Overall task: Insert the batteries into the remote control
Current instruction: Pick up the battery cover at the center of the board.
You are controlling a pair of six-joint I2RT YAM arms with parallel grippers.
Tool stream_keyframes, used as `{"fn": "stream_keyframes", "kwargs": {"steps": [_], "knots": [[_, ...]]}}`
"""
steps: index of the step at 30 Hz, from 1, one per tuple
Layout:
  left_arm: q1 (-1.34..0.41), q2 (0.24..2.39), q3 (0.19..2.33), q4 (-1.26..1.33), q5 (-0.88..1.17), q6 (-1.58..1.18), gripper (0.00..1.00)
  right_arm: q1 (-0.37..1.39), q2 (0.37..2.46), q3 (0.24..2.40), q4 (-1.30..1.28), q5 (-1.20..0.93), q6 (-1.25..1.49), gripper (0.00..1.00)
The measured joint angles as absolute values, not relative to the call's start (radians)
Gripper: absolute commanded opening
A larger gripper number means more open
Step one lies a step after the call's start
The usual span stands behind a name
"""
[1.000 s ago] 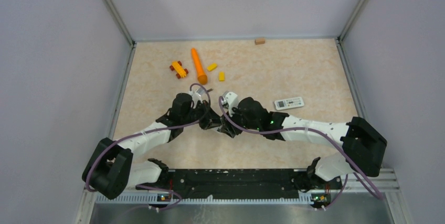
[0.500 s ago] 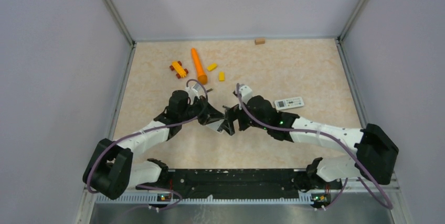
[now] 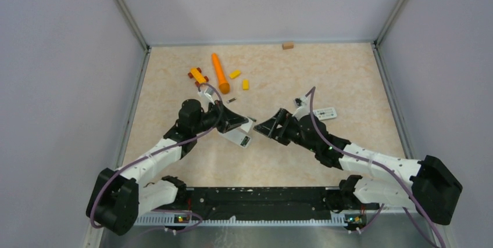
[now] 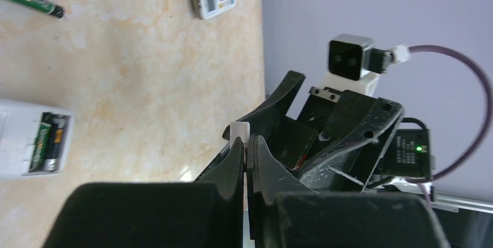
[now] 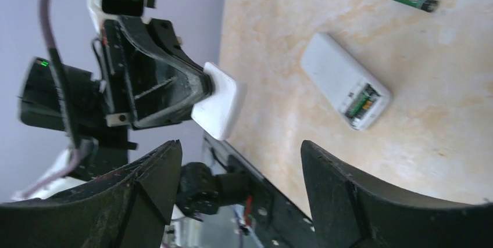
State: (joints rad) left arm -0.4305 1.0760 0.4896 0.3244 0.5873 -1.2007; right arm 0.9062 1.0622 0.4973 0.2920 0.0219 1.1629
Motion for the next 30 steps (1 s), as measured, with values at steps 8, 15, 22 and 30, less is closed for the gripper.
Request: {"fn": "stream_keyframes", "kwargs": {"steps": [8, 15, 22, 30], "knots": [[-0.429, 1.034, 0.488, 0.398, 0.583, -1.308, 0.0, 0.906, 1.131, 0.499, 0.484, 0.002, 1.294, 0.49], [-0.428, 1.029, 0.488, 0.435, 0.595, -1.36, 0.0, 0.906, 1.17, 0.499, 0.578, -0.023, 1.323, 0.4], [-0.428, 1.029, 0.478, 0.488, 0.614, -1.399, 0.0, 0.906, 1.173, 0.499, 0.655, -0.023, 1.319, 0.32], [-0.423, 1.03, 0.468, 0.548, 0.625, -1.43, 0.0, 0.906, 1.197, 0.498, 0.703, -0.03, 1.306, 0.09]]}}
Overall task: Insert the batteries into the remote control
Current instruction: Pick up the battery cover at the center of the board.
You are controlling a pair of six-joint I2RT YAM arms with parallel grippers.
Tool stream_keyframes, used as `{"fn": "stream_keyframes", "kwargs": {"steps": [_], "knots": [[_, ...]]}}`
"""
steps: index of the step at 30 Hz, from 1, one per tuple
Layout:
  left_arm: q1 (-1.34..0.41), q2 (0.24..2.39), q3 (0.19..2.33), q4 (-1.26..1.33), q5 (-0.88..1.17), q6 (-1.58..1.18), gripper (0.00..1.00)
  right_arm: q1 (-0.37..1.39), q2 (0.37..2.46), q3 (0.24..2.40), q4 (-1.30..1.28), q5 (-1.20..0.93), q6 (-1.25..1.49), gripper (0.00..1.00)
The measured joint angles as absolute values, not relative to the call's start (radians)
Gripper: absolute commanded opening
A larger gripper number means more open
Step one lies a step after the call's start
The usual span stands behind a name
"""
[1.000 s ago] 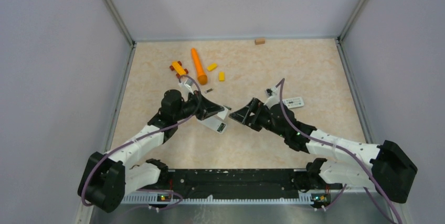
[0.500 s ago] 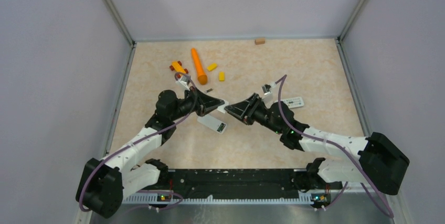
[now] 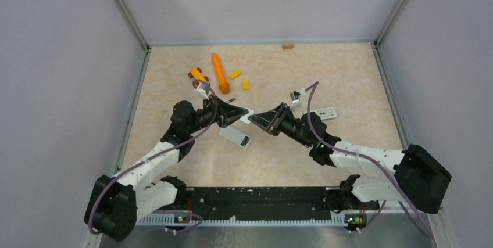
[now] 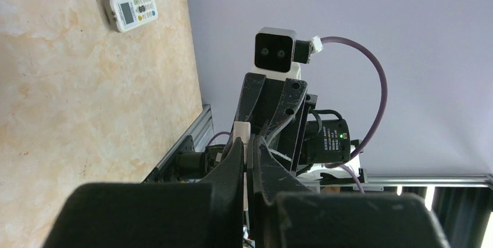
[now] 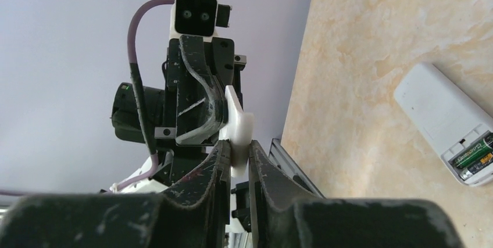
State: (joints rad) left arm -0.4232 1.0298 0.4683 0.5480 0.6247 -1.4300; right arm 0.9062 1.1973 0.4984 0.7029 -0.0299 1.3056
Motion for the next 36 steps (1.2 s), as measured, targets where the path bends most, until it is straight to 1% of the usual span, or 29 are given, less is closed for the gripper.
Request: {"fn": "stream_keyframes", "kwargs": {"steps": [2, 3, 4, 5, 6, 8, 9, 10, 11, 16, 21, 23, 27, 34, 36], "knots": [[-0.42, 1.03, 0.468, 0.556, 0.625, -1.43, 0.01, 0.905, 1.198, 0.498, 0.713, -0.027, 1.303, 0.01], [-0.419, 1.03, 0.468, 0.559, 0.624, -1.429, 0.06, 0.905, 1.198, 0.498, 0.717, -0.026, 1.302, 0.0], [-0.418, 1.03, 0.467, 0.561, 0.624, -1.427, 0.16, 0.905, 1.198, 0.498, 0.719, -0.025, 1.301, 0.0], [-0.418, 1.03, 0.467, 0.561, 0.624, -1.423, 0.33, 0.905, 1.198, 0.498, 0.719, -0.024, 1.301, 0.0], [-0.418, 1.029, 0.467, 0.561, 0.624, -1.417, 0.46, 0.905, 1.198, 0.498, 0.719, -0.023, 1.301, 0.0], [-0.419, 1.026, 0.467, 0.543, 0.624, -1.393, 0.69, 0.905, 1.198, 0.498, 0.721, -0.024, 1.294, 0.0], [-0.42, 1.019, 0.467, 0.518, 0.623, -1.38, 0.79, 0.905, 1.198, 0.498, 0.723, -0.024, 1.291, 0.0], [-0.421, 1.007, 0.468, 0.487, 0.618, -1.362, 0.86, 0.905, 1.198, 0.497, 0.726, -0.023, 1.29, 0.0], [-0.421, 0.994, 0.47, 0.451, 0.61, -1.338, 0.9, 0.905, 1.198, 0.496, 0.725, -0.022, 1.29, 0.0], [-0.42, 0.926, 0.51, 0.254, 0.523, -1.214, 0.98, 0.905, 1.198, 0.458, 0.699, -0.003, 1.291, 0.0], [-0.406, 0.877, 0.527, 0.051, 0.364, -1.088, 0.99, 0.905, 1.224, 0.453, 0.604, 0.017, 1.316, 0.0], [-0.396, 0.872, 0.527, -0.043, 0.29, -1.037, 0.99, 0.908, 1.255, 0.453, 0.572, 0.031, 1.331, 0.0], [-0.364, 0.873, 0.527, -0.18, 0.209, -0.972, 0.99, 0.927, 1.333, 0.467, 0.491, 0.065, 1.359, 0.0], [-0.276, 0.89, 0.509, -0.233, 0.196, -0.93, 0.99, 0.962, 1.426, 0.514, 0.43, 0.104, 1.377, 0.0], [-0.243, 0.915, 0.493, -0.229, 0.207, -0.926, 0.96, 0.962, 1.434, 0.517, 0.43, 0.105, 1.381, 0.0]]}}
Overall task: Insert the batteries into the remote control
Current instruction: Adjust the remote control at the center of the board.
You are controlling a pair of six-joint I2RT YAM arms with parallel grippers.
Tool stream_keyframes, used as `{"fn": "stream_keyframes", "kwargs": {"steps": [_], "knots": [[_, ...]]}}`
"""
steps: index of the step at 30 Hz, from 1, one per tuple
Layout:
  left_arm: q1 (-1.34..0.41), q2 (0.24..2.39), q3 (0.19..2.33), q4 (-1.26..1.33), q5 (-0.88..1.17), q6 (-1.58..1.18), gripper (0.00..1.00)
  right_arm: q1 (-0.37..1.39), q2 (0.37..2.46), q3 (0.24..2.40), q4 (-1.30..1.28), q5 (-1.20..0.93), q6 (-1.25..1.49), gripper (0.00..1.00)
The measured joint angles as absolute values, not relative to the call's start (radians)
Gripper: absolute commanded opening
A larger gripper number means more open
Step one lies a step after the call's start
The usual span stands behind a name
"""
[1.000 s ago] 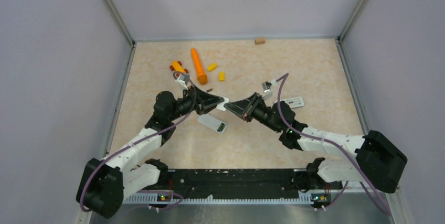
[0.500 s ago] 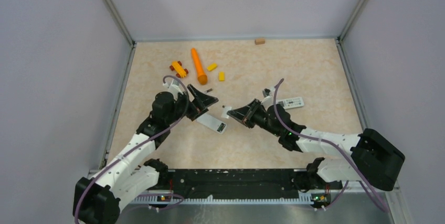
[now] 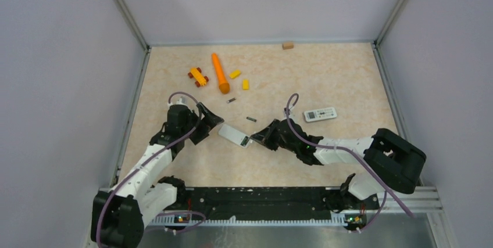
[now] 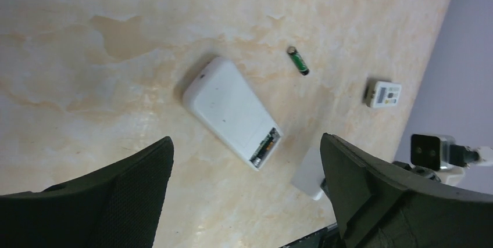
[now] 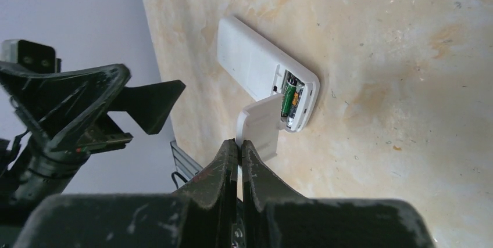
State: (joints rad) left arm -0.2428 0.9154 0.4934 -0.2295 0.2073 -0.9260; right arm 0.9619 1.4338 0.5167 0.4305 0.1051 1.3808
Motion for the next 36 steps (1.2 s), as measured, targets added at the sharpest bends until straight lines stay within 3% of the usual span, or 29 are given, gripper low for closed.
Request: {"fn": "stream_keyframes", "kwargs": {"steps": [4, 9, 17, 29, 36], "knots": [[-0.178, 1.023, 0.474, -0.173, 0.251, -0.913, 0.9, 0.962, 1.435, 0.517, 0.437, 0.103, 1.381, 0.0], [-0.137, 1.2, 0.498, -0.063, 0.333, -0.871, 0.72, 0.962, 1.413, 0.517, 0.426, 0.1, 1.381, 0.0], [-0.133, 1.369, 0.562, 0.007, 0.443, -0.831, 0.64, 0.959, 1.355, 0.505, 0.428, 0.075, 1.38, 0.0], [-0.131, 1.4, 0.504, 0.058, 0.527, -0.842, 0.6, 0.919, 1.268, 0.432, 0.401, 0.012, 1.336, 0.0], [-0.131, 1.322, 0.458, 0.032, 0.538, -0.853, 0.7, 0.911, 1.278, 0.432, 0.417, -0.03, 1.283, 0.0]]}}
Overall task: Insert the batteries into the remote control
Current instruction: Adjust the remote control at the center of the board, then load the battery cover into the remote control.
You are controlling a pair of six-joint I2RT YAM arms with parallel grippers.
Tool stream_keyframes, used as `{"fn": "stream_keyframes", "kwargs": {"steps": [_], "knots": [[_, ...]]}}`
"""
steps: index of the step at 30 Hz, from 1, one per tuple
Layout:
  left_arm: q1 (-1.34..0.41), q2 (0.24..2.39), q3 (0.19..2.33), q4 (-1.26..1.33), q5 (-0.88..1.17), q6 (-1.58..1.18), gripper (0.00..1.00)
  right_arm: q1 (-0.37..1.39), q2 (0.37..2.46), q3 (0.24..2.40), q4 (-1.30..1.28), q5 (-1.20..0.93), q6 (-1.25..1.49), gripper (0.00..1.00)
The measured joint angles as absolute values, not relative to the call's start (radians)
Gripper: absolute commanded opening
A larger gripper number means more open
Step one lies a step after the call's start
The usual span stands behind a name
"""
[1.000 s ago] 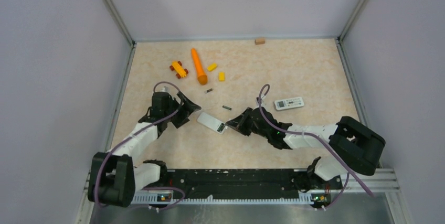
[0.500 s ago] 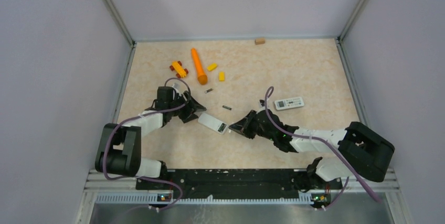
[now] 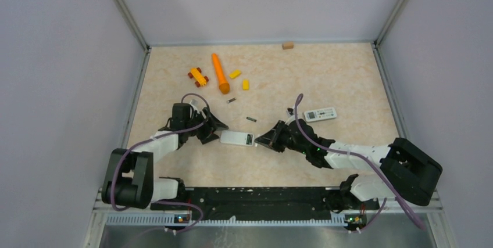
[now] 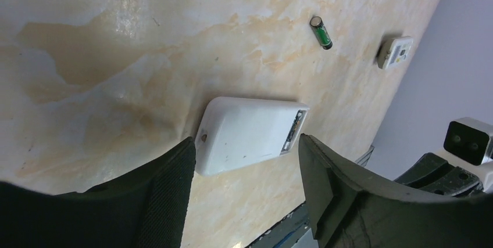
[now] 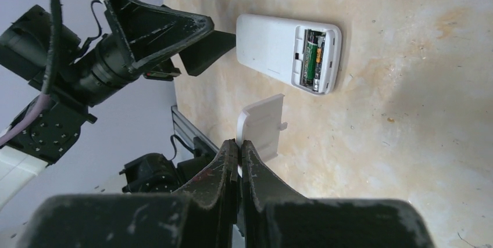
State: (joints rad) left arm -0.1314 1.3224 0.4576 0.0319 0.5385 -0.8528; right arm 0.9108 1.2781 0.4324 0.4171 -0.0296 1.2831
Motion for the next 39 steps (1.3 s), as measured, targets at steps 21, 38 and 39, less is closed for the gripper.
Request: {"fn": "stream_keyframes", "kwargs": {"steps": [21, 38, 39], "knots": [[-0.131, 1.233, 0.543, -0.192, 0.436, -0.698, 0.74, 0.796, 1.551, 0.484, 0.786, -0.315, 1.211, 0.0], [-0.131, 1.158, 0.544, -0.236, 0.42, -0.641, 0.75, 0.796, 1.694, 0.497, 0.844, -0.308, 1.277, 0.0], [-0.131, 1.158, 0.544, -0.236, 0.421, -0.64, 0.75, 0.796, 1.698, 0.498, 0.844, -0.305, 1.281, 0.0]]}}
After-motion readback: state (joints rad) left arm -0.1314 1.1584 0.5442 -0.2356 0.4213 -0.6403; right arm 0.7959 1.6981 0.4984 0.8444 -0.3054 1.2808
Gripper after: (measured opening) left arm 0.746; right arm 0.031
